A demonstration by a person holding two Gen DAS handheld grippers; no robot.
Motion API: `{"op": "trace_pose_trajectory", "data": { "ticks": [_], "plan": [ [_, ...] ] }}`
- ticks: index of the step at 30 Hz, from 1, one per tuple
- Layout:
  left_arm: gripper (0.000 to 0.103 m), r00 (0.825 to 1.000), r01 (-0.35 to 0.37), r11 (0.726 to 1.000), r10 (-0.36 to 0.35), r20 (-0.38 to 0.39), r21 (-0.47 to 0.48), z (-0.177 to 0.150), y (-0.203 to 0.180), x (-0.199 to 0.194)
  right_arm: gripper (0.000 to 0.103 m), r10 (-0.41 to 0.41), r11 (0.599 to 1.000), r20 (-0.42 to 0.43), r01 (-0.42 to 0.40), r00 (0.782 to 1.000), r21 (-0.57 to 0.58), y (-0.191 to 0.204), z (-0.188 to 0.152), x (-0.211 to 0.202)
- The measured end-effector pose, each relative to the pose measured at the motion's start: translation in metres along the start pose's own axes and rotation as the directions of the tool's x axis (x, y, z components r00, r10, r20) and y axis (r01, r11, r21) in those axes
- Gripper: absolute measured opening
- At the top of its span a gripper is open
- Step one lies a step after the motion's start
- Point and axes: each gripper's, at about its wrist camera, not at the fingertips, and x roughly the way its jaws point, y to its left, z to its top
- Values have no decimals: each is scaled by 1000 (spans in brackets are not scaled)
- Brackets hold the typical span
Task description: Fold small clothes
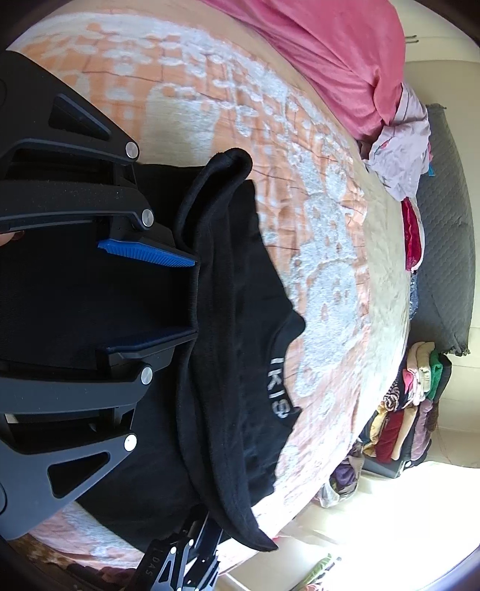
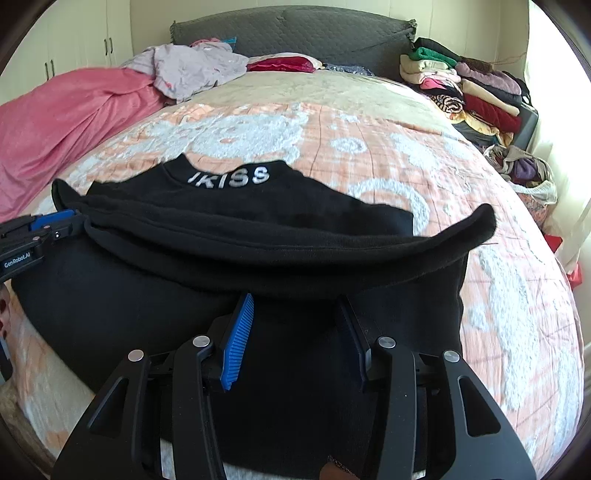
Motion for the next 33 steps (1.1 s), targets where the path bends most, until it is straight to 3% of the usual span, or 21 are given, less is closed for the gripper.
{"op": "trace_pose_trajectory", "data": {
  "ticks": [6,13,18,24,30,31,32,33],
  "plan": [
    [26,998,-6,999,8,54,-32,26,10,-4,44,-17,998,56,13,998,58,-18,22,-5],
    [36,988,-77,992,89,125,-98,40,42,-27,52,-67,987,101,51,993,150,-56,29,-18],
    [37,991,-89,983,103,83,-158,33,71,-22,53,-76,972,76,57,994,228,-85,23,-12],
    [42,997,-65,979,74,37,-194,27,86,-7,56,-16,952,24,8,1000,307,-115,20,9],
    [42,1000,-24,982,24,-2,-190,24,83,14,56,63,944,-3,-58,998,325,-121,22,32],
    [41,1000,-17,981,17,-5,-191,24,82,16,54,77,939,-2,-72,997,335,-123,21,34],
    [31,1000,-19,982,18,-9,-189,23,82,18,51,84,937,-2,-78,997,342,-124,22,36],
    [21,1000,-22,983,20,-14,-181,23,81,20,40,89,935,-4,-82,996,346,-125,22,38]
  ]
}}
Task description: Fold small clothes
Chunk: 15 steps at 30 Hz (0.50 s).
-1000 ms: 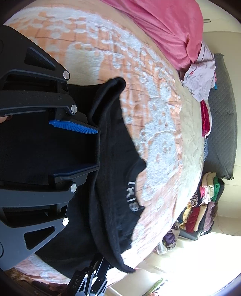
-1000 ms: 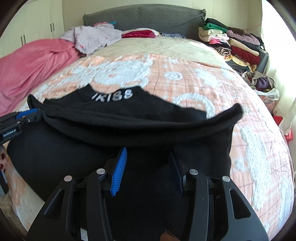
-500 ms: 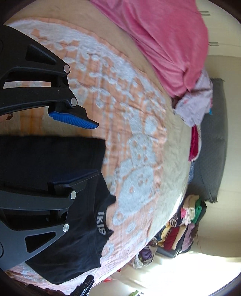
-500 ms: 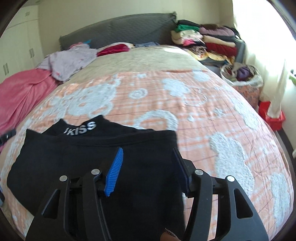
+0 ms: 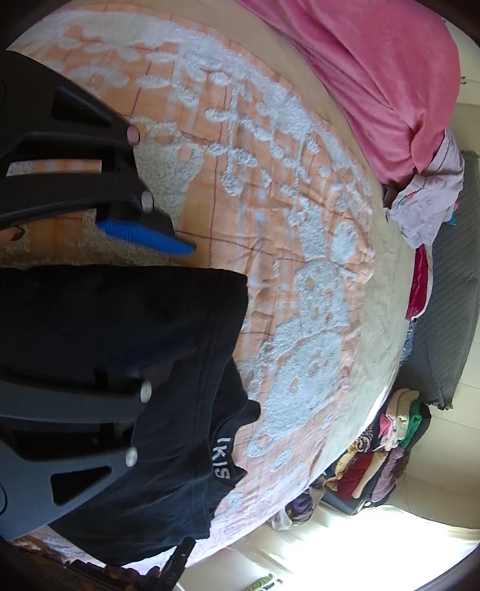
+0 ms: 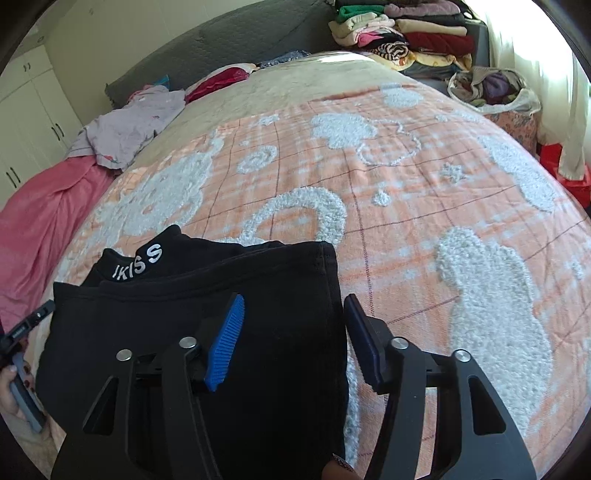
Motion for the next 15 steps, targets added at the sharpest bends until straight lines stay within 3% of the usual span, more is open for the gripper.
{"op": "trace_pose_trajectory", "data": {
  "ticks": [1,2,4,6,12,15],
  "plan": [
    [5,1000,-2,1000,2,-1,5,0,-1,1,31,6,1000,-2,-6,1000,0,0,-1,1],
    [5,1000,-1,1000,1,-1,7,0,-1,1,28,17,1000,2,-17,1000,-2,0,-2,0],
    [4,1000,3,1000,-3,2,12,0,-1,0,9,30,1000,16,-30,999,-5,-1,-3,-4],
    [4,1000,8,1000,-8,13,14,0,-1,-3,9,20,1000,38,-19,999,-12,1,-5,-10],
    [3,990,30,999,-34,138,29,18,-5,-43,8,12,999,156,-6,988,-39,8,4,-43],
    [3,987,12,999,-17,157,32,28,-6,-46,8,4,999,196,5,981,-48,10,12,-54]
  ]
}}
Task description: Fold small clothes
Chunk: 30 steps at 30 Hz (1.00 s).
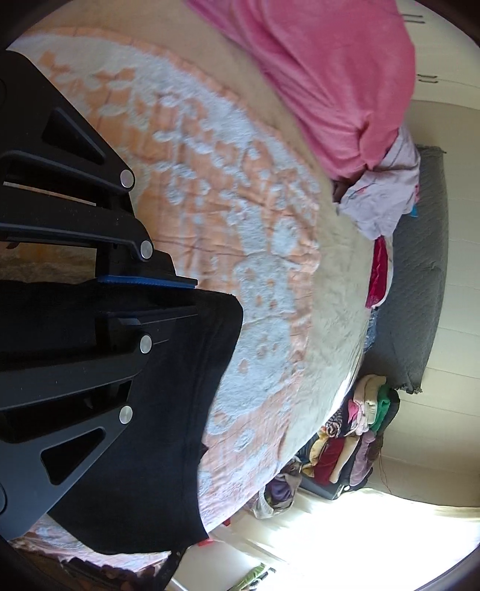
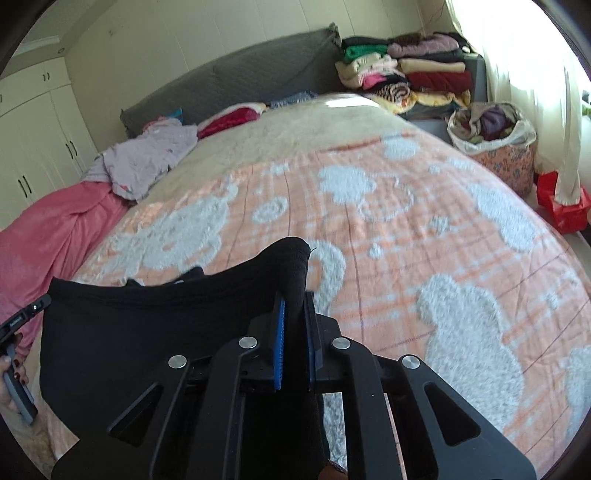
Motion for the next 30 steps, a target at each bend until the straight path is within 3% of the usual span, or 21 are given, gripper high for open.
{"op": "trace_pose_trajectory", "data": {
  "ticks": [10,20,30],
  "plan": [
    [3,994,-85,996,86,-67,29,-13,-2,38,8,-66,998,-48,67,997,11,-2,-7,29],
    [4,987,-101,994,105,-122,43,-26,2,54,9,-150,987,-129,155,980,27,-10,-29,54],
    [13,982,-116,993,118,-148,17,-37,6,57,32,-222,973,-151,230,963,34,-14,-41,51]
  ]
}}
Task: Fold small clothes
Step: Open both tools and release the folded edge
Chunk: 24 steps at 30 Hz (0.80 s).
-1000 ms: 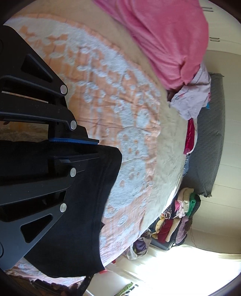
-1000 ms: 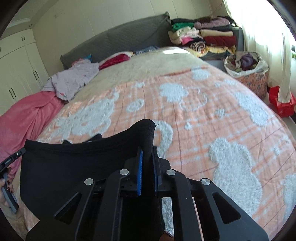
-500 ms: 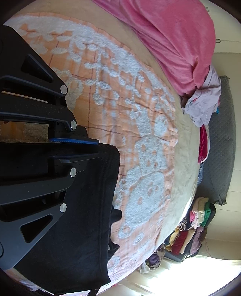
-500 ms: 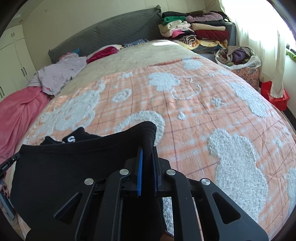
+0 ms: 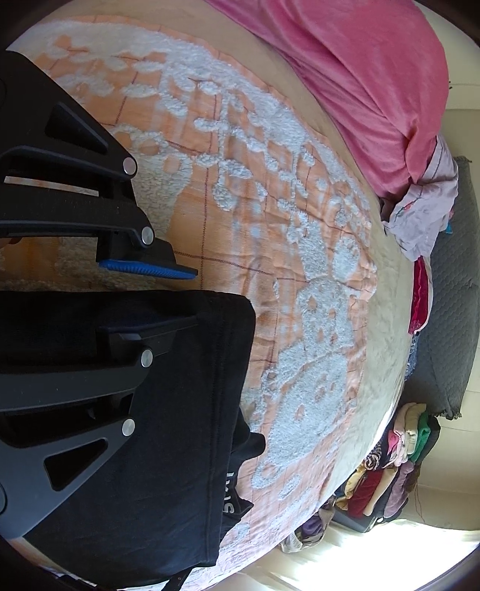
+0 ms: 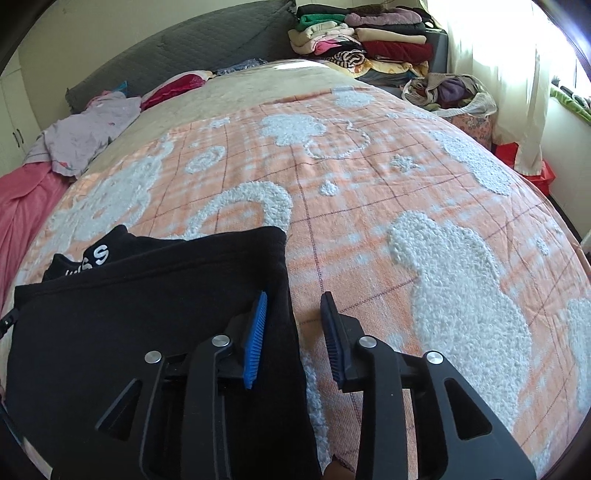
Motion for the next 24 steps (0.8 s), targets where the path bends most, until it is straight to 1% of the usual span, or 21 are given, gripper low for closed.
{"op": "trace_pose_trajectory", "data": {
  "ticks": [4,6,8,9,11,15,18,20,21,24],
  "plan": [
    [15,1000,1,1000,-1,-7,1,-3,0,-3,40,-2,1000,-2,2,1000,16,-4,-4,-6],
    [19,1000,4,1000,-4,-10,0,-5,1,-6,41,10,1000,-1,-10,1000,29,-8,-6,-12],
    [24,1000,16,1000,-16,-9,-10,-7,4,-12,45,20,999,6,-21,1000,35,-10,-9,-21],
    [25,1000,22,1000,-22,-7,-16,-8,5,-15,46,30,999,8,-30,1000,37,-11,-11,-25],
    [31,999,39,998,-39,6,-42,-11,11,-25,46,55,997,16,-56,998,47,-14,-15,-35],
    [37,997,68,993,-65,38,-93,-19,23,-48,46,97,994,40,-99,994,47,-17,-27,-57],
    [39,994,108,984,-103,42,-139,-28,33,-62,46,139,989,45,-141,989,49,-20,-36,-72],
    [40,990,138,977,-134,33,-165,-35,37,-68,50,165,985,37,-166,986,49,-21,-44,-78],
    [40,988,153,973,-150,30,-174,-39,38,-70,51,185,981,29,-186,982,55,-22,-48,-81],
    [40,983,184,966,-186,4,-185,-50,36,-71,51,206,977,7,-206,978,62,-23,-58,-84]
  ]
}}
